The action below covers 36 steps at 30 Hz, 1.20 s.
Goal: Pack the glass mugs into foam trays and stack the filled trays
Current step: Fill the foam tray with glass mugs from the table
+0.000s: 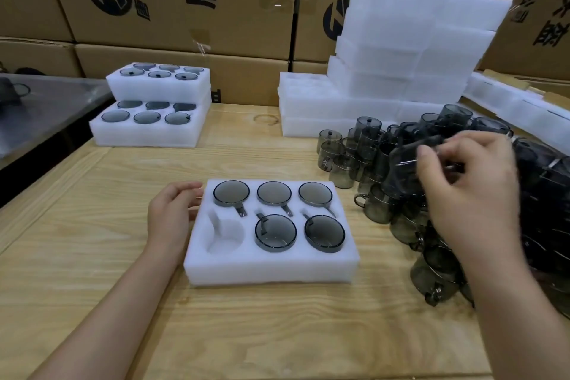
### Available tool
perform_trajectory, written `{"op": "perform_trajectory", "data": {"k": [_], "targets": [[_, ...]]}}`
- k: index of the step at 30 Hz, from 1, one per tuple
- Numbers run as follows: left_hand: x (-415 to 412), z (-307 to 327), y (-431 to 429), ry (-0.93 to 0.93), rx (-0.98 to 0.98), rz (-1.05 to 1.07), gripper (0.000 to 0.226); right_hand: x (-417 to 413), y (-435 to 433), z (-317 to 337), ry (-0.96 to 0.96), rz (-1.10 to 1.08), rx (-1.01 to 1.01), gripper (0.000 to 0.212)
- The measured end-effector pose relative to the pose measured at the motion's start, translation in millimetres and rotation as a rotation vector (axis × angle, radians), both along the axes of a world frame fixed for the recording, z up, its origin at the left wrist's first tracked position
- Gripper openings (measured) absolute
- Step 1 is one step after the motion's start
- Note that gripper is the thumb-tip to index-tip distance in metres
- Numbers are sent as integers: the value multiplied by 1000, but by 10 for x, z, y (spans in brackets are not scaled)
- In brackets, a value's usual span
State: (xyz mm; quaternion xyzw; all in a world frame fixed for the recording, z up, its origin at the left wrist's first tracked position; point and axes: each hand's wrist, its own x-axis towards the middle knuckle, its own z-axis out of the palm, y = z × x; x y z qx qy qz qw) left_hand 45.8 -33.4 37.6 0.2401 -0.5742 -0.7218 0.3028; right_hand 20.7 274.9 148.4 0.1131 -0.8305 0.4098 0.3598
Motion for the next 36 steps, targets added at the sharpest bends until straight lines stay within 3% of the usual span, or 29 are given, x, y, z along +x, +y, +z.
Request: {"op": "perform_trajectory", "data": {"k": [3,8,11,15,19,23,31,33,36], "targets": [[-13,-5,35,4,-62,-111,20,99,-460,-50,-110,197,-10,19],[-36,-6,35,53,-61,-213,27,185,-1143,-226,-479,553,63,27],[-39,-20,24,60,-34,-226,24,188,-1433,-339,-618,612,153,31],[-41,-32,5,68,4,-223,24,124,-1608,-423,-649,603,179,27],[-45,-46,-8,71,-3,-224,30,110,-1708,-489,-615,644,163,19],[-36,-67,-31,66,-39,-239,34,150,-1809,-529,-492,624,378,27],[-45,-91,-40,63,-72,-223,33,305,-1897,-699,-33,337,718,28],[-40,-93,-35,64,-78,-222,32,367,-1931,-694,-5,264,793,27],[-40,-85,-25,55,-86,-214,30,348,-1889,-740,-180,379,924,51]]}}
